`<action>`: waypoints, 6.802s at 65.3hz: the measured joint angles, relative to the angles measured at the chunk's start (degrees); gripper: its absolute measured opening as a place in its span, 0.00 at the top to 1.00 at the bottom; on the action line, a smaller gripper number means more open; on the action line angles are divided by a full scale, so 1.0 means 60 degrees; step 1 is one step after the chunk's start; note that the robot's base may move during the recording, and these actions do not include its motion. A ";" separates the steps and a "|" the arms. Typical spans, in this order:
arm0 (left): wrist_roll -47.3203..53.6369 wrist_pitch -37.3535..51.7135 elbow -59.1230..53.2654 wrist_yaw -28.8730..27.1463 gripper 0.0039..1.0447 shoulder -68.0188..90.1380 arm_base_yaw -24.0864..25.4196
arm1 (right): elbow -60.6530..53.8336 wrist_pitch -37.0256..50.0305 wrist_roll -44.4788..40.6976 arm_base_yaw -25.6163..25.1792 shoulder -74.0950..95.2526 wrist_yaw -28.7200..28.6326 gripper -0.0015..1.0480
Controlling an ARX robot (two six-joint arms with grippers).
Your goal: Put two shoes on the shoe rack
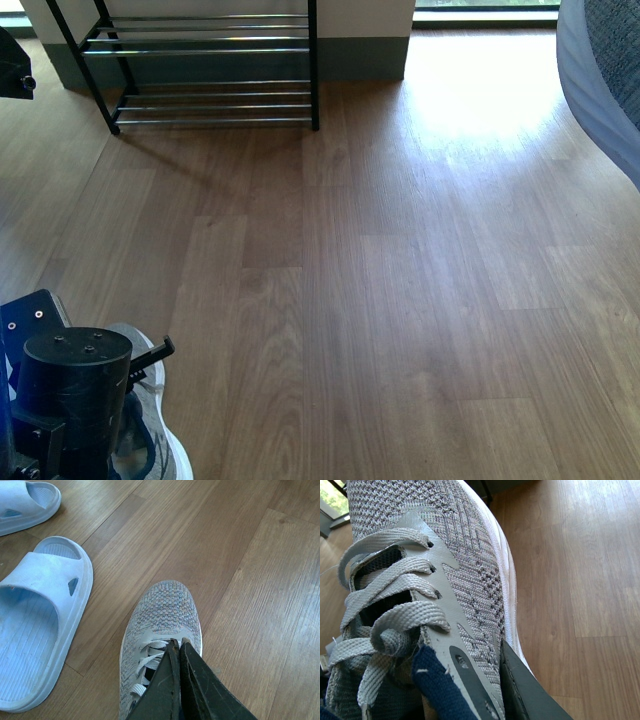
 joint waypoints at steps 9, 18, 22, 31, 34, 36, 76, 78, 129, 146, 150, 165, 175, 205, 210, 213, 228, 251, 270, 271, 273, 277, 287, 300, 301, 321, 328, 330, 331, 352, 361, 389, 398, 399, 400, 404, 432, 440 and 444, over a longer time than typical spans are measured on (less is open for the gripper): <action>0.0004 0.0000 0.0000 0.0004 0.99 0.0000 0.0000 | 0.0000 0.0000 -0.0004 0.0000 0.0000 0.0000 0.98; 0.0000 0.0000 0.0000 0.0022 0.89 0.0000 0.0000 | 0.0000 0.0000 0.0000 0.0000 -0.0004 0.0000 0.98; 0.0000 0.0000 0.0000 0.0033 0.79 0.0000 0.0000 | 0.0000 0.0000 0.0000 0.0000 -0.0004 0.0000 0.98; 0.0000 0.0000 0.0000 0.0066 0.50 0.0000 0.0000 | 0.0000 0.0000 -0.0004 0.0000 -0.0004 0.0000 0.98; 0.0000 0.0000 0.0000 0.0084 0.44 0.0000 0.0000 | 0.0000 0.0000 0.0000 0.0000 0.0000 0.0000 0.98; 0.0000 0.0000 0.0000 0.0113 0.37 0.0000 0.0000 | 0.0000 0.0000 0.0000 0.0000 -0.0004 0.0000 0.98; 0.0033 0.0000 0.0000 0.0415 0.08 0.0000 0.0000 | 0.0000 0.0000 0.0000 0.0000 0.0000 0.0000 0.98; 0.0033 0.0000 0.0000 0.0437 0.09 0.0000 0.0000 | 0.0000 0.0000 -0.0004 0.0000 -0.0004 0.0000 0.98; 0.0044 0.0000 0.0000 0.0463 0.96 0.0000 0.0000 | 0.0000 0.0000 -0.0004 0.0000 -0.0004 0.0000 0.98; 0.3537 -0.5985 -0.5260 0.5351 0.99 -0.7125 0.2707 | 0.0000 0.0000 -0.0004 0.0004 -0.0007 -0.0007 0.98; 0.4065 -0.7424 -0.6426 0.5544 0.99 -0.9766 0.2980 | 0.0000 0.0000 -0.0007 -0.0051 -0.0007 0.0102 0.98; 0.5249 -0.9475 -0.6408 0.6204 0.94 -2.1518 0.2911 | 0.0000 0.0000 -0.0018 0.0051 -0.0004 -0.0113 0.98; 0.5366 -0.9551 -0.6397 0.6182 0.59 -2.3197 0.2922 | 0.0000 0.0000 -0.0018 0.0015 0.0004 -0.0036 0.98; 0.5410 -0.9551 -0.6397 0.6175 0.09 -2.3219 0.2922 | 0.0000 0.0000 -0.0022 0.0015 0.0004 -0.0015 0.98; 0.4524 -1.1999 -0.5799 0.5508 0.09 -2.2673 0.2652 | 0.0000 0.0000 -0.0018 0.0015 0.0004 -0.0018 0.98; 0.4102 -1.3209 -0.5442 0.5515 0.09 -2.1737 0.2492 | 0.0000 0.0000 -0.0022 0.0015 0.0004 -0.0018 0.98; 0.4233 -0.9949 -0.3351 0.5996 0.09 -1.4673 0.2714 | 0.0000 0.0000 -0.0022 0.0015 0.0004 -0.0007 0.98; 0.3151 -0.9009 -0.0874 0.4896 0.09 -0.4579 0.2379 | 0.0000 0.0000 -0.0022 0.0015 0.0004 -0.0004 0.98; 0.3056 -0.9340 0.0739 0.4637 0.09 -0.2375 0.2488 | 0.0000 0.0000 -0.0022 0.0015 0.0004 0.0000 0.98; 0.3056 -0.9344 0.0794 0.4637 0.09 -0.2324 0.2495 | 0.0000 0.0000 -0.0022 0.0015 0.0004 0.0000 0.98; 0.3056 -0.9344 0.0947 0.4648 0.09 -0.2171 0.2517 | 0.0000 0.0000 -0.0022 0.0015 0.0004 0.0000 0.98; 0.3071 -0.9340 0.1155 0.4728 0.09 -0.1942 0.2543 | 0.0000 0.0000 -0.0022 0.0015 0.0004 -0.0004 0.98; 0.3100 -0.9439 0.1628 0.4911 0.09 -0.1264 0.2546 | 0.0000 0.0000 -0.0022 0.0015 0.0004 -0.0004 0.98; 0.3140 -0.9449 0.2120 0.4805 0.09 -0.0521 0.2648 | 0.0000 0.0000 -0.0022 0.0015 0.0004 -0.0004 0.98; 0.3136 -0.9449 0.2146 0.4798 0.09 -0.0492 0.2659 | 0.0000 0.0000 -0.0022 0.0015 0.0004 -0.0004 0.98; 0.3311 -0.8910 0.2186 0.4707 0.49 -0.0310 0.2703 | 0.0000 0.0000 -0.0022 0.0015 0.0004 -0.0004 0.98; 0.3381 -0.8681 0.2116 0.4707 0.64 -0.0259 0.2765 | 0.0000 0.0000 -0.0022 0.0015 0.0004 0.0000 0.98; 0.3406 -0.8619 0.2106 0.4710 0.72 -0.0222 0.2801 | 0.0000 0.0000 -0.0022 0.0015 0.0004 -0.0004 0.98; 0.3413 -0.8608 0.2098 0.4717 0.74 -0.0211 0.2809 | 0.0000 0.0000 -0.0022 0.0015 0.0004 -0.0004 0.98; 0.3330 -0.8630 0.1887 0.4852 0.99 -0.0765 0.2725 | 0.0000 0.0000 -0.0022 0.0015 0.0004 -0.0004 0.98; 0.3282 -0.8116 0.1100 0.4954 0.99 -0.2266 0.2565 | 0.0000 0.0000 -0.0022 0.0015 0.0004 -0.0004 0.98; 0.4295 -0.9377 -0.2823 0.5133 0.99 -1.1876 0.3453 | 0.0000 0.0000 -0.0022 0.0015 0.0004 -0.0004 0.98; 0.4411 -1.1737 -0.3198 0.5257 0.99 -1.5704 0.3843 | 0.0000 0.0000 -0.0022 0.0015 0.0004 -0.0004 0.98; 0.4419 -1.1905 -0.3198 0.5286 0.99 -1.5970 0.3880 | 0.0000 0.0000 -0.0022 0.0015 0.0004 -0.0004 0.98; 0.4452 -1.2087 -0.3198 0.5333 0.99 -1.6247 0.3920 | 0.0000 0.0000 -0.0022 0.0015 0.0004 -0.0004 0.98; 0.4597 -1.3034 -0.3195 0.5614 0.99 -1.7792 0.4211 | 0.0000 0.0000 -0.0022 0.0015 0.0007 -0.0004 0.98; 0.5890 -1.4885 -0.3169 0.5748 0.99 -2.1088 0.5111 | 0.0000 0.0000 -0.0022 0.0015 0.0004 -0.0004 0.98; 0.5901 -1.4885 -0.3169 0.5745 0.99 -2.1088 0.5111 | 0.0000 0.0000 -0.0022 0.0015 0.0004 -0.0004 0.98; 0.5934 -1.4885 -0.3169 0.5741 0.99 -2.1092 0.5111 | 0.0000 0.0000 -0.0022 0.0015 0.0004 -0.0011 0.98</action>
